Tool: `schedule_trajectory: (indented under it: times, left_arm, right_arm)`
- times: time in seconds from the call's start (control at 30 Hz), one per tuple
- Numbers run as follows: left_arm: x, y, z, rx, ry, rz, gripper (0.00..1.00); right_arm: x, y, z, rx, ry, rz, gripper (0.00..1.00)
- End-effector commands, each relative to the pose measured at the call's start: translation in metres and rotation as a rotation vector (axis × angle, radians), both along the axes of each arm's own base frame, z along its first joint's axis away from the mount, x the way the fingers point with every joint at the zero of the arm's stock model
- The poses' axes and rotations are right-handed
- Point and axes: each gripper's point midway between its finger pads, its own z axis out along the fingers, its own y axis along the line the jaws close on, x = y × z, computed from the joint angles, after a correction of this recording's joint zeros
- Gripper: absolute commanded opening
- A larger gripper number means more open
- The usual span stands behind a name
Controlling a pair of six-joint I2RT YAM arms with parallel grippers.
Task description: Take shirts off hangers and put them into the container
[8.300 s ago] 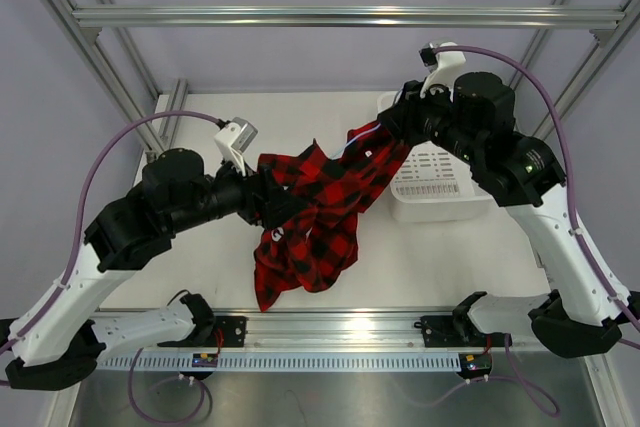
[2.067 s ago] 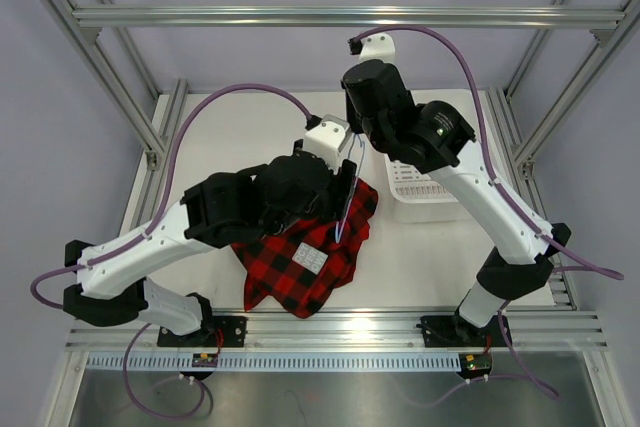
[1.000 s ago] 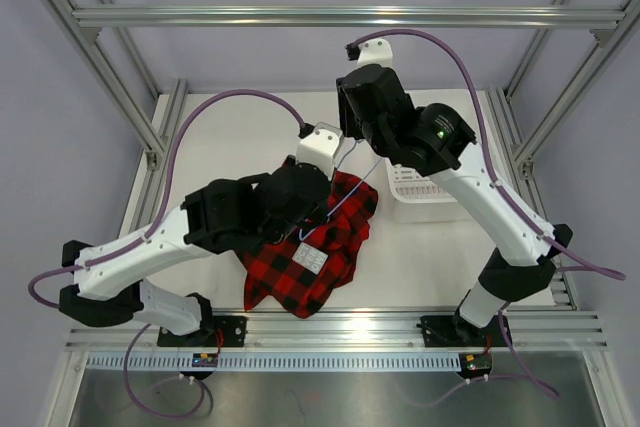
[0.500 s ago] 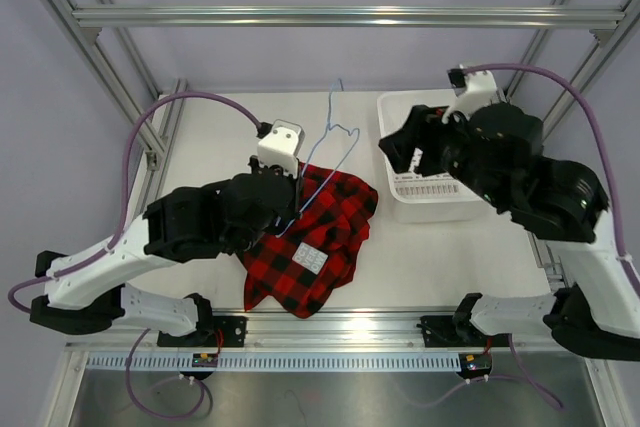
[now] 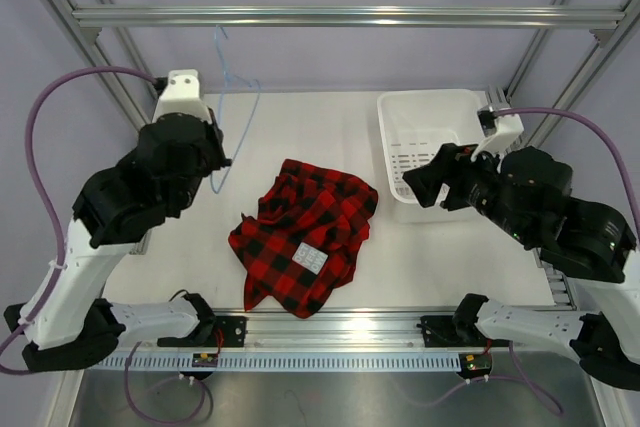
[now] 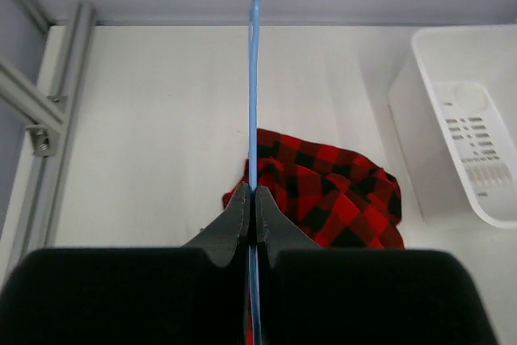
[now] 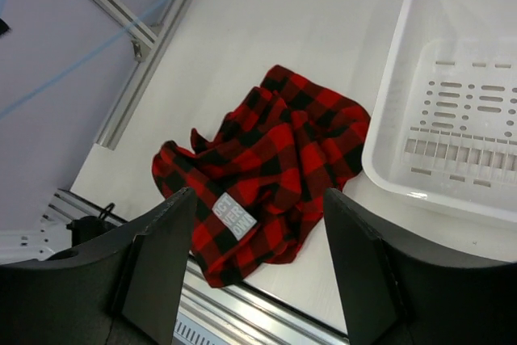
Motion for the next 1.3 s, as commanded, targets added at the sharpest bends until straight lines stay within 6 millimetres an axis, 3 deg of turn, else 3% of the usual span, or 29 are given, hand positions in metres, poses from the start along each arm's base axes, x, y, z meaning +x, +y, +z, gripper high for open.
schedule_trajectory:
  times: [0.0, 0.2, 0.37, 0.67, 1.07, 1.27]
  left_arm:
    - [0.002, 0.024, 0.04, -0.061, -0.093, -0.038, 0.0]
    - [0.009, 0.029, 0.065, -0.027, -0.17, -0.11, 0.0]
    - [0.015, 0.024, 0.069, -0.016, -0.191, -0.13, 0.0]
    - [0.046, 0.009, 0.053, -0.013, -0.157, -0.145, 0.0]
    - [0.078, 0.008, 0.041, -0.025, -0.146, -0.144, 0.0]
    - [0.091, 0.011, 0.023, -0.015, -0.103, -0.131, 0.0]
  right_arm:
    - [0.0, 0.007, -0.008, -0.012, 0.001, 0.025, 0.73]
    - [-0.003, 0.005, -0.01, -0.005, -0.003, 0.032, 0.73]
    - [-0.005, -0.001, -0.013, -0.008, -0.006, 0.023, 0.73]
    - [-0.009, -0.014, -0.015, -0.012, -0.022, 0.002, 0.73]
    - [-0.007, -0.016, -0.021, -0.04, -0.021, -0.007, 0.73]
    - [-0.006, -0.014, -0.023, -0.041, -0.018, -0.006, 0.73]
